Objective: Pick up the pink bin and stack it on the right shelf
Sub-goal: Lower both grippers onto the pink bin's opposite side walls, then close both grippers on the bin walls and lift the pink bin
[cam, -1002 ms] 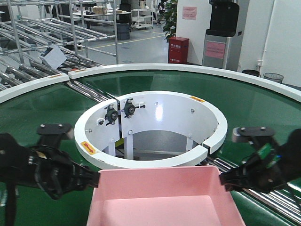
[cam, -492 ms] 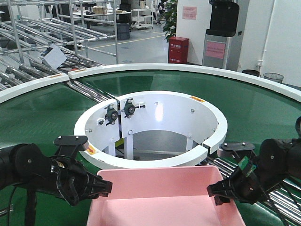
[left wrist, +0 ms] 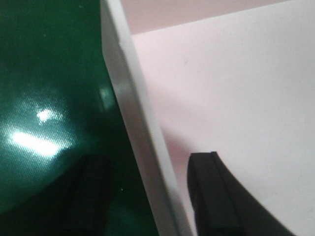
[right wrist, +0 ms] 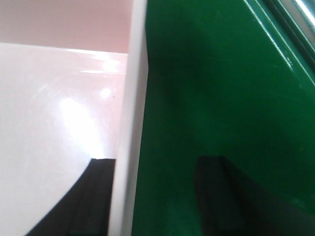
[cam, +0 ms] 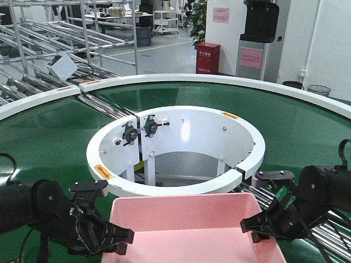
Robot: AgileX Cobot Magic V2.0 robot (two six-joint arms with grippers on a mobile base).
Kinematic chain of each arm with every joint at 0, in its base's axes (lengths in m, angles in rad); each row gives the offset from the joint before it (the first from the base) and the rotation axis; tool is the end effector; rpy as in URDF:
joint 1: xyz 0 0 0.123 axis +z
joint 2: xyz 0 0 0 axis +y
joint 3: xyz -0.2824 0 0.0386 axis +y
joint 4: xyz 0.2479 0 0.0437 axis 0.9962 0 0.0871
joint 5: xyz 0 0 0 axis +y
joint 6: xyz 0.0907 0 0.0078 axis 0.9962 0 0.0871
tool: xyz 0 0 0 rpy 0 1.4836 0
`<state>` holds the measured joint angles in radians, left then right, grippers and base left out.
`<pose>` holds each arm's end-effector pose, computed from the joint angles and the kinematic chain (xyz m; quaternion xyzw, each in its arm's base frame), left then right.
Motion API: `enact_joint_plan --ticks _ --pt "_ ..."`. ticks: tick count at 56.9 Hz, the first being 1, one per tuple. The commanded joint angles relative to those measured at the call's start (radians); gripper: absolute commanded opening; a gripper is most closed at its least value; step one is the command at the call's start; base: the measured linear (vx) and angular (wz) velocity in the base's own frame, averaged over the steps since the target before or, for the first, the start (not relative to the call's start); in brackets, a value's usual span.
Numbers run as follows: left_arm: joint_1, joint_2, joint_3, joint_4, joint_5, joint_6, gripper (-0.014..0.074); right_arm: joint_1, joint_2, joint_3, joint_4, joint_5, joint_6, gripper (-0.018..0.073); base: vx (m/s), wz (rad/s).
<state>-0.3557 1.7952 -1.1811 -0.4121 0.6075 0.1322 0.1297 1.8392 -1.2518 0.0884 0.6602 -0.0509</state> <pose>0.3385 -0.1480 0.2038 0.0962 0.9608 -0.1731 0.1938 0.3752 0.0539 0.2007 -0.0597 0.9767 0.0416 0.2021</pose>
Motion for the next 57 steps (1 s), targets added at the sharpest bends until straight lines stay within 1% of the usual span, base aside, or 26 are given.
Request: enact_joint_plan --ticks 1,5,11,15,19,29,37,45,51,55,57 --pt "-0.005 -0.041 -0.032 -0.023 -0.02 -0.011 0.0342 -0.001 -0.039 -0.034 0.004 -0.04 -0.002 0.0285 0.0 0.0" --pt "-0.005 -0.041 -0.032 -0.023 -0.02 -0.011 0.0249 -0.001 -0.038 -0.034 0.021 -0.04 -0.002 0.0226 0.0 0.0" --pt "-0.005 -0.041 -0.032 -0.023 -0.016 -0.011 0.0086 -0.001 -0.04 -0.034 0.047 -0.035 -0.003 0.0137 0.0 0.0" --pt "-0.005 -0.042 -0.032 -0.023 -0.01 -0.009 -0.0013 -0.001 -0.046 -0.034 0.075 -0.017 -0.017 0.006 0.0 0.0" --pt "-0.005 -0.049 -0.032 -0.021 -0.008 -0.009 -0.001 -0.001 -0.063 -0.034 0.096 -0.007 -0.028 -0.0016 0.0 0.0" --pt "-0.005 -0.127 -0.032 -0.02 -0.024 -0.009 -0.0005 -0.001 -0.152 -0.034 0.108 -0.029 -0.014 -0.001 0.0 0.0" --pt "-0.005 -0.236 -0.032 0.005 -0.04 -0.009 -0.0004 0.0 -0.273 -0.034 0.133 -0.025 0.018 -0.0008 0.0 0.0" --pt "-0.005 -0.35 -0.032 0.024 -0.036 -0.011 -0.0004 0.001 -0.395 -0.031 0.133 -0.004 0.041 -0.0008 0.0 0.0" --pt "-0.004 -0.442 -0.032 0.026 -0.043 -0.012 -0.0004 0.031 -0.485 -0.031 0.123 0.017 0.051 -0.0008 0.0 0.0" --pt "-0.004 -0.495 -0.032 0.024 -0.009 -0.012 -0.0004 0.065 -0.532 -0.031 0.104 0.021 0.095 -0.0008 0.0 0.0" --pt "-0.004 -0.52 -0.032 0.024 0.012 -0.012 -0.0004 0.075 -0.551 -0.031 0.085 0.037 0.133 -0.0008 0.0 0.0"
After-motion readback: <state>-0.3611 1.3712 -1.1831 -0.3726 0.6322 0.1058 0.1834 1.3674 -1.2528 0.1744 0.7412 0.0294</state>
